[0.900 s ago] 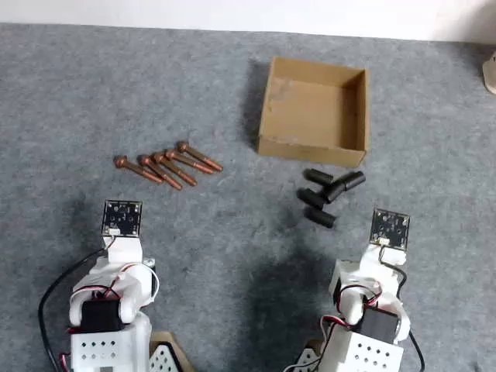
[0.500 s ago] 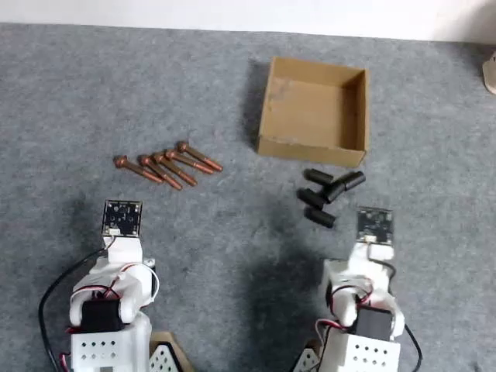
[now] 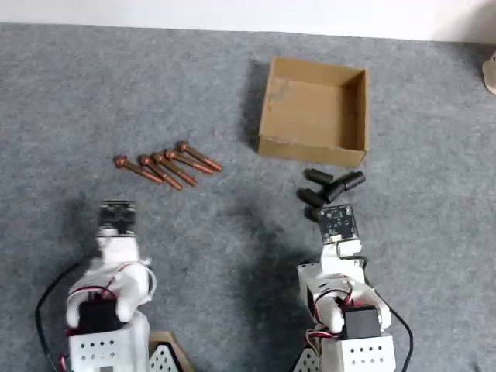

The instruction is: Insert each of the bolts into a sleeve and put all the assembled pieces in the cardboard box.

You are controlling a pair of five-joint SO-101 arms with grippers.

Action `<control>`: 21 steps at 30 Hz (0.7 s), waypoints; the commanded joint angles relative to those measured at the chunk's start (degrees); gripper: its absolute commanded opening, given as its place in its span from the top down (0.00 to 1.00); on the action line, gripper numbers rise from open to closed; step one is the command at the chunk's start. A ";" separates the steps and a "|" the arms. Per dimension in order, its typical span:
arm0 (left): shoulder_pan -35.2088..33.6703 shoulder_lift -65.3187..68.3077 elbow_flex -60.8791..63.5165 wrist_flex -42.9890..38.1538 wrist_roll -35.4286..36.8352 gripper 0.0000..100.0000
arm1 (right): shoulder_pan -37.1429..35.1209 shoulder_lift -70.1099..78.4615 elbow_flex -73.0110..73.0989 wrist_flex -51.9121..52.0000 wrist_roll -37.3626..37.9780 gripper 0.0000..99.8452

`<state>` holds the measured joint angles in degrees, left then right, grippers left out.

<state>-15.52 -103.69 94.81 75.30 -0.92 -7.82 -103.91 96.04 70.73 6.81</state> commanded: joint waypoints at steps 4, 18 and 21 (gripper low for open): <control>-14.02 0.13 -17.63 0.62 5.01 0.99 | -0.75 -0.22 8.84 0.04 0.44 0.85; -14.55 11.21 -38.02 10.55 20.04 0.99 | -0.75 -0.22 8.84 0.04 0.44 0.85; -14.29 24.22 -41.80 10.55 22.15 0.99 | -0.75 -0.22 8.84 0.04 0.44 0.85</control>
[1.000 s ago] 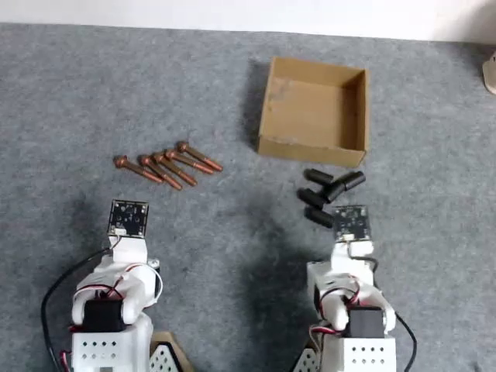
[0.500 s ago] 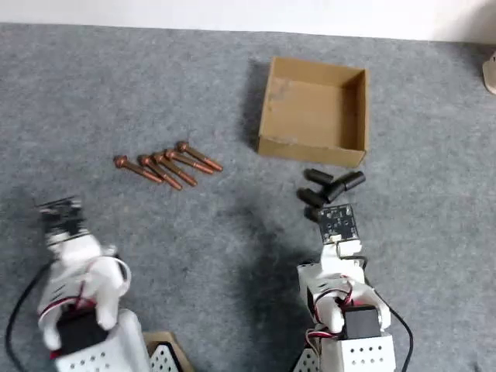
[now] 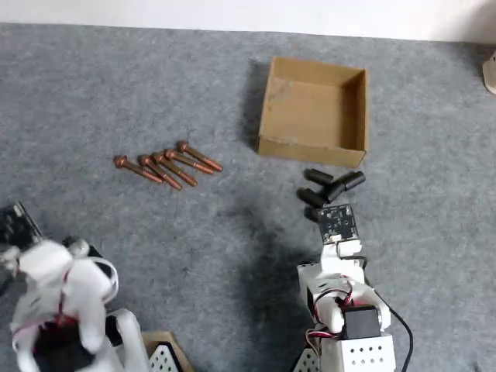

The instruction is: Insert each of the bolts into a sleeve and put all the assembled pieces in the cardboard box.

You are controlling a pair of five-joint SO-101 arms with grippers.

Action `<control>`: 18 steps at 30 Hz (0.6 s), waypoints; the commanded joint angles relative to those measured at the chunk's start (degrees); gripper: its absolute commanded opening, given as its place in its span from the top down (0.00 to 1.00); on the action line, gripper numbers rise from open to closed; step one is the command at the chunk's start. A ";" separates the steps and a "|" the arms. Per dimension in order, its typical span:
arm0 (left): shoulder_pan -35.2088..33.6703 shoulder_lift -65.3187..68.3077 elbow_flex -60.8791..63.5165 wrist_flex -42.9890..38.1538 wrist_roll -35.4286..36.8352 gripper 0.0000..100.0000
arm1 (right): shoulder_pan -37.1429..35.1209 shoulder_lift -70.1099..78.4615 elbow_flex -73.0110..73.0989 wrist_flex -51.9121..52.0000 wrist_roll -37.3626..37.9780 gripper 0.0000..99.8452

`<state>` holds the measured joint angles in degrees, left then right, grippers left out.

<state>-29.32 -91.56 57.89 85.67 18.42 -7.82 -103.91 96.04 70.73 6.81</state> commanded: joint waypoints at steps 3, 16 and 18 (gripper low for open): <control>-0.04 26.51 -11.56 1.67 4.13 0.99 | -0.75 -0.22 8.84 0.04 0.44 0.85; 16.48 78.37 -34.68 1.76 27.25 0.99 | -0.75 -0.22 8.84 0.04 0.44 0.85; 17.36 84.53 -39.25 1.76 32.18 0.99 | -0.75 -0.22 8.84 0.04 0.44 0.85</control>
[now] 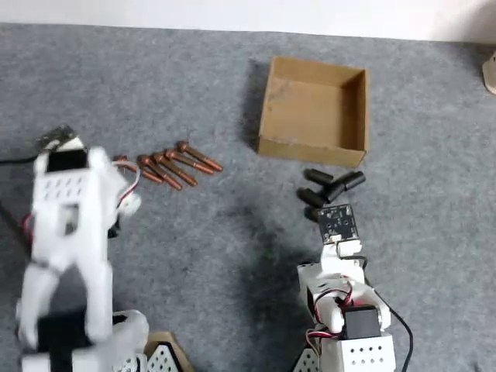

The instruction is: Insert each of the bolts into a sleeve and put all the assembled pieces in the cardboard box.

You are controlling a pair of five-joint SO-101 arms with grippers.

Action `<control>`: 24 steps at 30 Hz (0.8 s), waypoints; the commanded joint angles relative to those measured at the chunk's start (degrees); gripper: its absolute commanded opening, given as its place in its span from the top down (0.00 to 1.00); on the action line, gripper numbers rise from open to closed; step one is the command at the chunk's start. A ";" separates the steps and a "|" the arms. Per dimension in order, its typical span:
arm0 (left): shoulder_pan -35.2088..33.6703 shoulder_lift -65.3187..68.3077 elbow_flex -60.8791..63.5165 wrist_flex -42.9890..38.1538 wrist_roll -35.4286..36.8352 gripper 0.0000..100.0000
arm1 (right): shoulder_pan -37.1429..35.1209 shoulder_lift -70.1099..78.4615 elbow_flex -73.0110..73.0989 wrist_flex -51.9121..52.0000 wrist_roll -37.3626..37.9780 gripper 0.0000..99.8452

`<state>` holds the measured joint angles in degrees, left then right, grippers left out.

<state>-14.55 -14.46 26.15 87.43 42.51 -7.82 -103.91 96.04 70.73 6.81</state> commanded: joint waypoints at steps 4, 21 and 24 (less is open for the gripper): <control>3.21 18.07 -16.48 -0.09 10.90 0.99 | -0.75 -0.22 8.84 0.04 0.44 0.85; 2.51 54.37 -59.21 2.02 11.08 0.86 | -0.75 -0.22 8.84 0.04 0.44 0.85; 2.33 58.15 -64.75 2.11 14.33 0.86 | -0.75 -0.22 8.84 0.04 0.44 0.85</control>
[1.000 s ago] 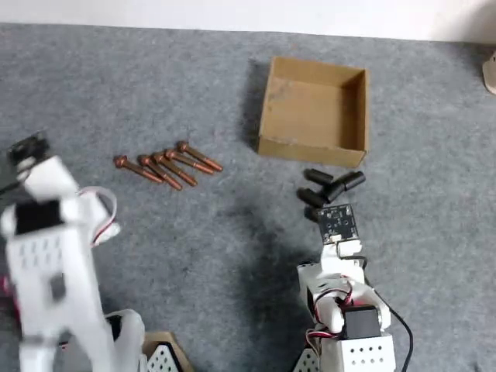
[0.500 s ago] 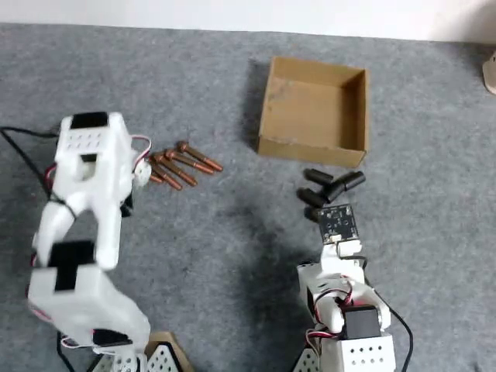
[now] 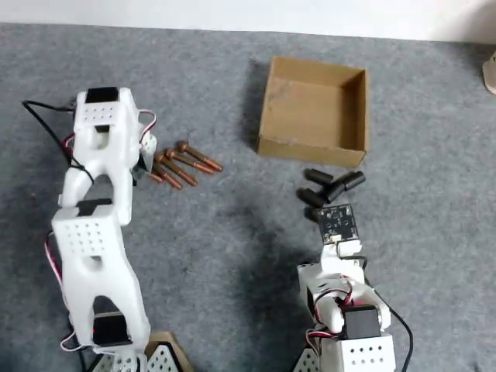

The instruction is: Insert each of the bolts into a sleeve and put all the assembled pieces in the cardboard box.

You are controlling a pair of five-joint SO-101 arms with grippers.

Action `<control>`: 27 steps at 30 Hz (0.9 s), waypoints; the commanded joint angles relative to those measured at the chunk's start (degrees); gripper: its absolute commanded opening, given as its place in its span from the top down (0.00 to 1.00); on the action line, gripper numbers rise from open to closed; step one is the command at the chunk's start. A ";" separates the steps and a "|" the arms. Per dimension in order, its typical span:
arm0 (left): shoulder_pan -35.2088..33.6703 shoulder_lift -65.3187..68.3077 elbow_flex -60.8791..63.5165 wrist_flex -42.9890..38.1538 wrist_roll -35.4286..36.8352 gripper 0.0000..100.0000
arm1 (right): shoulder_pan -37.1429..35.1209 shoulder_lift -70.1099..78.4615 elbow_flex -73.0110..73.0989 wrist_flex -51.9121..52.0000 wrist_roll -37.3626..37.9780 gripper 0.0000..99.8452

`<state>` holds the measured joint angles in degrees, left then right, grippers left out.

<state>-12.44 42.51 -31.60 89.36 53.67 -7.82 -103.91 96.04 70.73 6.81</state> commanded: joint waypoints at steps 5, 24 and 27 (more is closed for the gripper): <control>0.13 6.29 -12.88 0.09 6.24 0.86 | -0.75 -0.22 8.84 0.04 0.44 0.85; -7.25 15.08 -16.04 0.88 6.33 1.00 | -0.75 -0.22 8.84 0.04 0.44 0.85; -9.71 15.08 -16.04 2.29 6.33 0.99 | -0.75 -0.22 8.84 0.04 0.44 0.85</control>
<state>-17.45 57.10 -47.69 89.63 59.56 -7.82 -103.91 96.04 70.73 6.81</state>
